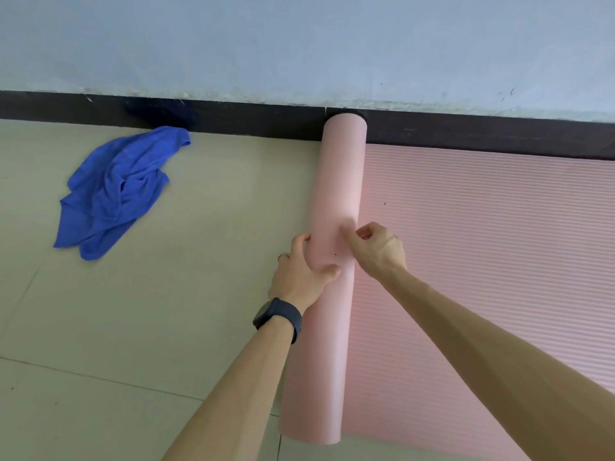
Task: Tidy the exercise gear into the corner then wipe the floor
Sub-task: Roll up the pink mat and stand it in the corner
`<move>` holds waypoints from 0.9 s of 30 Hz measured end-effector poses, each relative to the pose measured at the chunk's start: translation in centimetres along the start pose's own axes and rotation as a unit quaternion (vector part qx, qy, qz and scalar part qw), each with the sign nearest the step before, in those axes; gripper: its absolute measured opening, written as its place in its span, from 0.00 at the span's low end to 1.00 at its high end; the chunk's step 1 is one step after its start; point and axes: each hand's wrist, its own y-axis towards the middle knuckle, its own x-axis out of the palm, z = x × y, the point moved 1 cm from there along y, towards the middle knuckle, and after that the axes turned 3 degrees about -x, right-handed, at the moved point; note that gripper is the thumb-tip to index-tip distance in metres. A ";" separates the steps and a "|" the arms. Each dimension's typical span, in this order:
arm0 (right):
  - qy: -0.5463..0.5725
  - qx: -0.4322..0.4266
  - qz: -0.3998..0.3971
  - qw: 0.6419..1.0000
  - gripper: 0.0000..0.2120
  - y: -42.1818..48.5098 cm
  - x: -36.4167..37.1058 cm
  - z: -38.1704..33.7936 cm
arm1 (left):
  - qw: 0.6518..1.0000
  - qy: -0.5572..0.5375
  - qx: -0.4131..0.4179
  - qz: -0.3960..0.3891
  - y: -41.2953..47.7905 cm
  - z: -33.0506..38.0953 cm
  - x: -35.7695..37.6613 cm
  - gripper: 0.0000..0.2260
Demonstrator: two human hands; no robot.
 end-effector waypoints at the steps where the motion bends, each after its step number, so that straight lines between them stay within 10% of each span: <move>1: -0.007 0.002 -0.018 1.000 0.26 -0.1 -0.4 0.1 | 0.999 0.032 0.002 0.015 -0.5 0.5 0.5 0.34; 8: 0.035 0.068 -0.070 0.995 0.36 1.1 -3.2 3.5 | 0.998 -0.024 0.043 0.026 -0.8 2.7 2.2 0.24; 16: -0.008 -0.005 -0.025 1.000 0.18 0.0 -2.7 2.9 | 0.999 -0.006 -0.051 -0.015 -1.1 2.2 2.6 0.27; 22: -0.068 0.009 -0.120 0.990 0.43 -0.2 -4.3 3.4 | 0.999 0.029 -0.029 -0.006 -2.3 4.4 3.9 0.30; 27: 0.031 0.039 -0.146 0.988 0.38 1.4 -6.5 6.4 | 0.997 -0.044 -0.024 -0.063 -2.8 5.5 4.0 0.21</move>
